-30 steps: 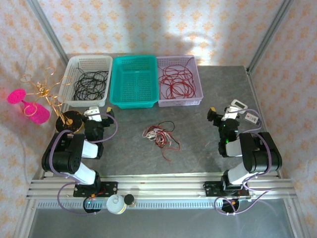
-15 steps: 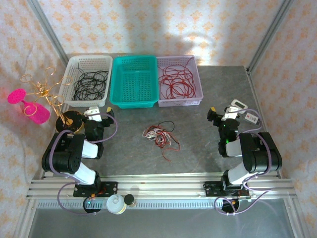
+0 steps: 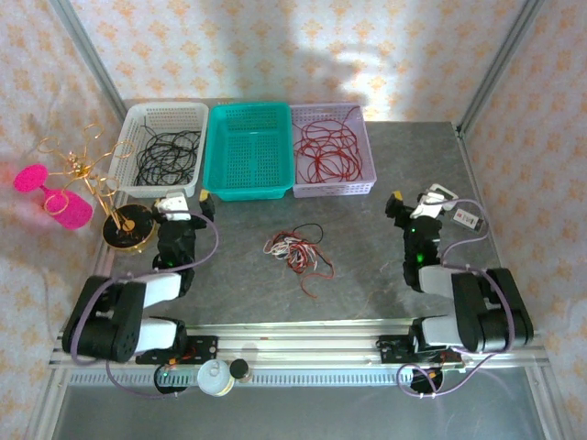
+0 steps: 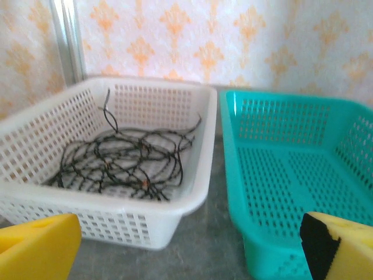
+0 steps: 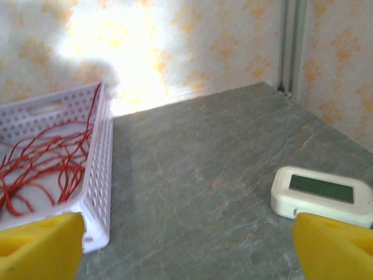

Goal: Untangle the cables

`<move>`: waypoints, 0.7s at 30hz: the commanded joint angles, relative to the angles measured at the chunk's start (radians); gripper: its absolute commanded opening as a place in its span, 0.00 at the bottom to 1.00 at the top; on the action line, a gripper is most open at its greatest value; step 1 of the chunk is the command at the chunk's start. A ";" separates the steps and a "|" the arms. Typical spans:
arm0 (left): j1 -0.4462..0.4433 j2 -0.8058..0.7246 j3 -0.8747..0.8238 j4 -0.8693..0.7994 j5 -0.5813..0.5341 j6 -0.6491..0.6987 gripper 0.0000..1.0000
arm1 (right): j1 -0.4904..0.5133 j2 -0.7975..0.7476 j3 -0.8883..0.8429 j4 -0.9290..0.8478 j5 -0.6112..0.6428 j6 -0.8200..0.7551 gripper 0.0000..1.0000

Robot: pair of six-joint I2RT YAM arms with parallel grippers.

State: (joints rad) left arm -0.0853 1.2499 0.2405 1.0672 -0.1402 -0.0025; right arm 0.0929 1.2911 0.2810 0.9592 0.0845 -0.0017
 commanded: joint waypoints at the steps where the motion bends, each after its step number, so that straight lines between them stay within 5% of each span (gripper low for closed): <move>1: -0.022 -0.110 0.061 -0.238 -0.037 -0.026 0.99 | 0.002 -0.100 0.107 -0.301 0.072 0.110 0.81; 7: -0.110 -0.189 0.189 -0.558 0.084 -0.139 0.99 | 0.015 -0.149 0.267 -0.635 -0.181 0.283 0.65; 13: -0.191 -0.227 0.217 -0.671 0.410 -0.231 0.94 | 0.158 -0.131 0.345 -0.844 -0.373 0.321 0.63; 17: -0.229 -0.218 0.231 -0.726 0.579 -0.258 0.93 | 0.251 -0.073 0.371 -0.895 -0.587 0.344 0.66; 21: -0.248 -0.191 0.249 -0.771 0.623 -0.245 0.92 | 0.320 0.003 0.358 -0.830 -0.734 0.381 0.66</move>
State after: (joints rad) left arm -0.3237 1.0470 0.4492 0.3584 0.3717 -0.2310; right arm 0.3817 1.2602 0.6266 0.1444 -0.4805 0.3382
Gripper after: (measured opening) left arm 0.923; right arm 0.660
